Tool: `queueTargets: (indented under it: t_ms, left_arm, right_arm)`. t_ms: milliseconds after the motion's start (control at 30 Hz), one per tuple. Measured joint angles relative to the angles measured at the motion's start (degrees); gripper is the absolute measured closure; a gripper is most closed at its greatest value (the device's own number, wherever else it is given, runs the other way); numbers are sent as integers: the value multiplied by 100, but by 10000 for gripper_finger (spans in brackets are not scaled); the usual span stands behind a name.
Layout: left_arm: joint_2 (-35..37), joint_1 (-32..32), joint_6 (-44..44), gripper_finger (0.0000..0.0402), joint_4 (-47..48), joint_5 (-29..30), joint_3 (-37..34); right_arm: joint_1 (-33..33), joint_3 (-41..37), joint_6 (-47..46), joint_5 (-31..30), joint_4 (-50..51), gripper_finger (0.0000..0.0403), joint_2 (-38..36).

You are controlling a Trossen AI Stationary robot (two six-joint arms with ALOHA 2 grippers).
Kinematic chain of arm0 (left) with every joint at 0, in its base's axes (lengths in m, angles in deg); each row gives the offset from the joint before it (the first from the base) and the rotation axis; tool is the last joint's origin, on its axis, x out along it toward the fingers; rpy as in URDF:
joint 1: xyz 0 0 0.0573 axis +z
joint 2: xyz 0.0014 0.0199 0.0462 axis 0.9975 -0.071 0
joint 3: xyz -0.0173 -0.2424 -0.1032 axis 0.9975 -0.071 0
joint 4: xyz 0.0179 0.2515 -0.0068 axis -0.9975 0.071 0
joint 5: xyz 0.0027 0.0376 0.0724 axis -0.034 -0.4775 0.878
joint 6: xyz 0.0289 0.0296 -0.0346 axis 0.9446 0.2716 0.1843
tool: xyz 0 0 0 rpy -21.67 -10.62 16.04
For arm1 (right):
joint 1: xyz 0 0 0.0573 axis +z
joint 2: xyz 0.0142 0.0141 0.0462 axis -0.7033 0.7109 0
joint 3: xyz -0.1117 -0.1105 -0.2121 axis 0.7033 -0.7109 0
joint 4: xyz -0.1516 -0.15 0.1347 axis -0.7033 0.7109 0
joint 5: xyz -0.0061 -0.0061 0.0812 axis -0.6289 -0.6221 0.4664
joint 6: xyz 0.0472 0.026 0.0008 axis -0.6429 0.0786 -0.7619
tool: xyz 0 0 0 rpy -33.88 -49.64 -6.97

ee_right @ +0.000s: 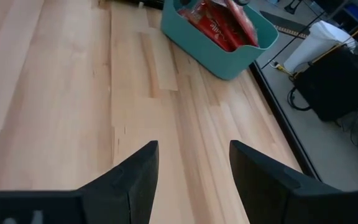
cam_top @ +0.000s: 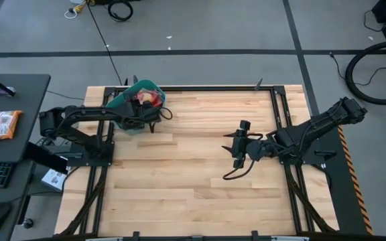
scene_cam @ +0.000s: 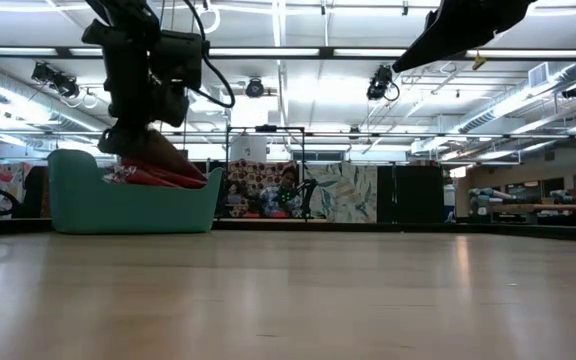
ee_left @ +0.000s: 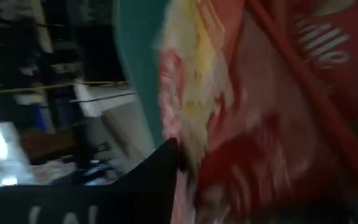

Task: Sort popcorn bags into baskets
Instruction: Put the red popcorn bag into the green bin, then return to Home Position

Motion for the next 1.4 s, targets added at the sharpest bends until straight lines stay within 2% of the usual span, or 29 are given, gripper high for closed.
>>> queueTargets:
  t_ms: [200,333,500,667,833,1033,1133,1200,1267,1400]
  left_arm:
    - [0,154,-638,251,507,-1386,474]
    - [0,409,-1120,245,1049,-1479,725]
    - [0,746,-1972,249,1996,-1916,877]
    - [0,703,-2228,251,2432,-2061,1166]
    - [4,361,-1613,251,2001,-2295,1514]
    - [4,88,-706,251,235,-2723,1258]
    - [4,44,-676,251,-485,-3461,1013]
    - [0,29,-576,251,-721,-4207,924]
    - [2,-56,-585,251,-803,-4607,922]
    - [383,-458,-576,257,-1291,-4434,908]
  right_arm:
    - [0,0,0,58,-15,201,0]
    - [0,-2,-2,74,-44,201,0]
    - [17,-2,-4,78,-62,201,0]
    - [4,0,21,78,-91,201,0]
    - [-2,0,13,78,-125,201,0]
    - [2,-1,0,78,-124,201,0]
    - [2,0,-1,109,-124,201,0]
    - [2,0,-2,175,-121,201,0]
    - [2,0,30,339,-56,201,0]
    - [-155,-2,148,723,22,204,-81]
